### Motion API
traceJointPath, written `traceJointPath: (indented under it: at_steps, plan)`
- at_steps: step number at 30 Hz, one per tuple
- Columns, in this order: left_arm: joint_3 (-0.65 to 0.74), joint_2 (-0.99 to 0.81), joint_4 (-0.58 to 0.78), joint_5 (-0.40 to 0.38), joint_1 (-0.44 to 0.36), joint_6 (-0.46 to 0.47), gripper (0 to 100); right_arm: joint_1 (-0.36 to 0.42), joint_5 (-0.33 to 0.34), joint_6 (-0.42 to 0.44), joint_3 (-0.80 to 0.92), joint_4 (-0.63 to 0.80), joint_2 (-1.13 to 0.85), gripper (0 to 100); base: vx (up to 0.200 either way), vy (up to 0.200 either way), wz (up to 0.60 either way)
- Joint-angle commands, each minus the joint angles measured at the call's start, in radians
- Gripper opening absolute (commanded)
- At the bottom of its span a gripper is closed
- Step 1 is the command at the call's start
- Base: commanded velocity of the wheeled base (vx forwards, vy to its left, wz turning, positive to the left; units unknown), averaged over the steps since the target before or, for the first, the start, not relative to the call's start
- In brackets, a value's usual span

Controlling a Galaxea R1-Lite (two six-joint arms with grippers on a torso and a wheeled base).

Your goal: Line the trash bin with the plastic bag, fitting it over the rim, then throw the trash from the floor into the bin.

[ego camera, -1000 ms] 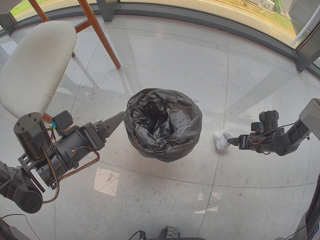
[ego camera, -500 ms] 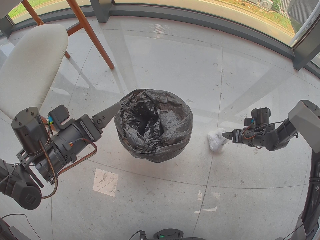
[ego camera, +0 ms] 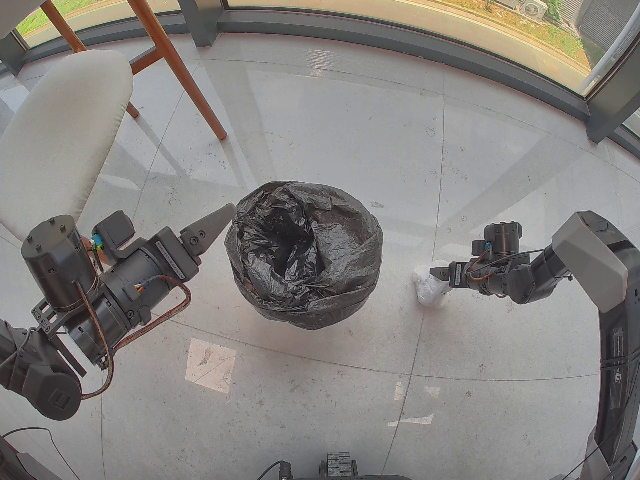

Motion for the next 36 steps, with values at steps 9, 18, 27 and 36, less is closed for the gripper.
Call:
traceJointPath:
  at_steps: [9,18,27,36]
  plan:
    - [0.008,-0.001,-0.001,0.002,0.027,0.000,100,0.006,-0.023,-0.028,-0.092,-0.001,0.134,0,0.000,0.000,0.00]
    - [0.031,-0.056,-0.001,0.002,0.025,0.000,100,-0.018,-0.008,0.055,-0.036,0.025,-0.136,0,0.000,0.000,0.00]
    - [0.151,-0.127,-0.001,-0.004,0.025,0.001,100,0.126,0.294,0.513,0.030,0.610,-0.867,0,0.000,0.000,0.00]
    - [0.137,-0.125,-0.002,-0.001,0.028,0.006,100,0.382,0.291,0.515,0.139,0.746,-0.997,0,0.000,0.000,0.00]
